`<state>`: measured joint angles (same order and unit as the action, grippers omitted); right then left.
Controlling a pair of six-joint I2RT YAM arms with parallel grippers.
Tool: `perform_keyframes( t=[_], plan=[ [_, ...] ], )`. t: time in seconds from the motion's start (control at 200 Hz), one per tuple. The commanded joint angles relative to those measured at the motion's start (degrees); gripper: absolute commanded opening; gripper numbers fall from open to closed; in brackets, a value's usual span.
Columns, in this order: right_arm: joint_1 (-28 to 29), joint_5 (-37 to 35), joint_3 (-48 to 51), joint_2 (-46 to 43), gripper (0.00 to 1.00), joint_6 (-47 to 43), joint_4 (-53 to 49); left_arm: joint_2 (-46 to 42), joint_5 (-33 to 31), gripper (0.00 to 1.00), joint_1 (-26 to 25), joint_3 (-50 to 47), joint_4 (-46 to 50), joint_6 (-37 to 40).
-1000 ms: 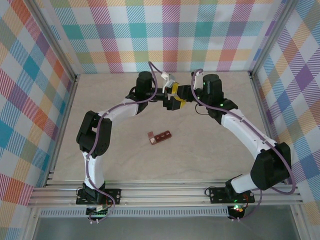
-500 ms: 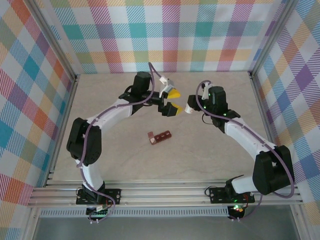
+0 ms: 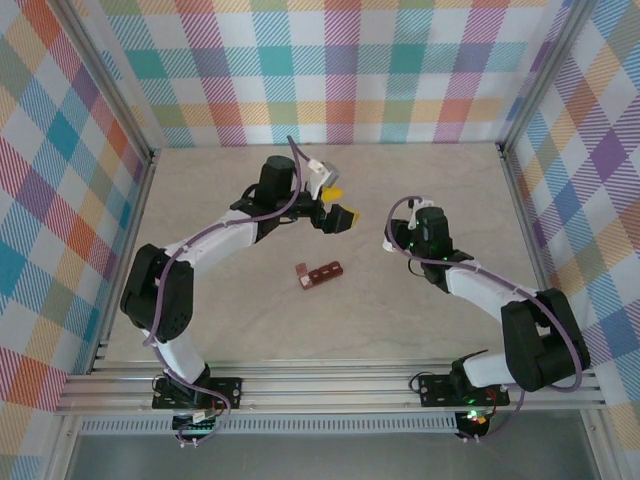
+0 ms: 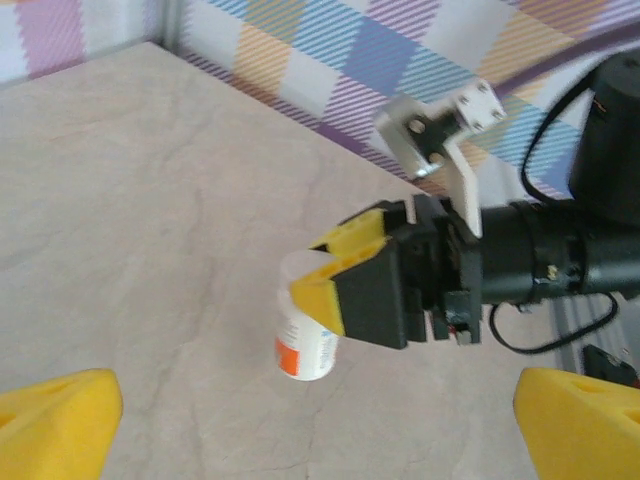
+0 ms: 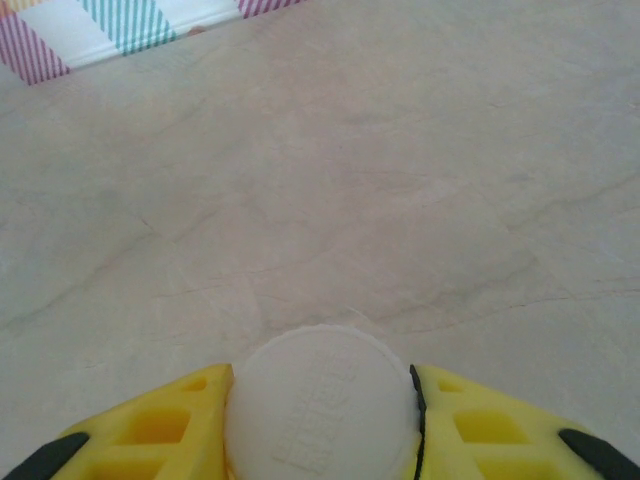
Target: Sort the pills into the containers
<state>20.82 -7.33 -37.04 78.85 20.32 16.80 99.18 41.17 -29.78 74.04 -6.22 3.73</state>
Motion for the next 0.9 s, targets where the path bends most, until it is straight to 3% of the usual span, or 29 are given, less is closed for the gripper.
perform_keyframes(
  t=[0.0,0.21,0.445,0.655,0.895],
  plan=[
    [2.15,-4.56,1.66,1.94,0.26,-1.35,8.71,-4.01,-6.98,1.0,0.69,-1.26,-2.69,-3.33],
    [6.79,-12.77,4.6,6.71,0.26,-2.18,15.12,-6.54,-18.45,1.0,1.52,-3.81,-2.99,-5.36],
    [9.8,-16.91,8.66,10.04,0.3,-1.62,23.19,-7.94,-22.44,1.0,2.54,-5.39,-3.19,-6.23],
    [10.63,-17.72,10.21,9.74,0.54,-0.67,23.77,-9.11,-24.28,1.0,3.15,-7.16,-3.64,-7.41],
    [10.75,-16.61,9.26,4.64,0.73,-1.58,19.78,-9.4,-25.84,1.0,3.92,-8.21,-4.25,-9.6]
  ],
)
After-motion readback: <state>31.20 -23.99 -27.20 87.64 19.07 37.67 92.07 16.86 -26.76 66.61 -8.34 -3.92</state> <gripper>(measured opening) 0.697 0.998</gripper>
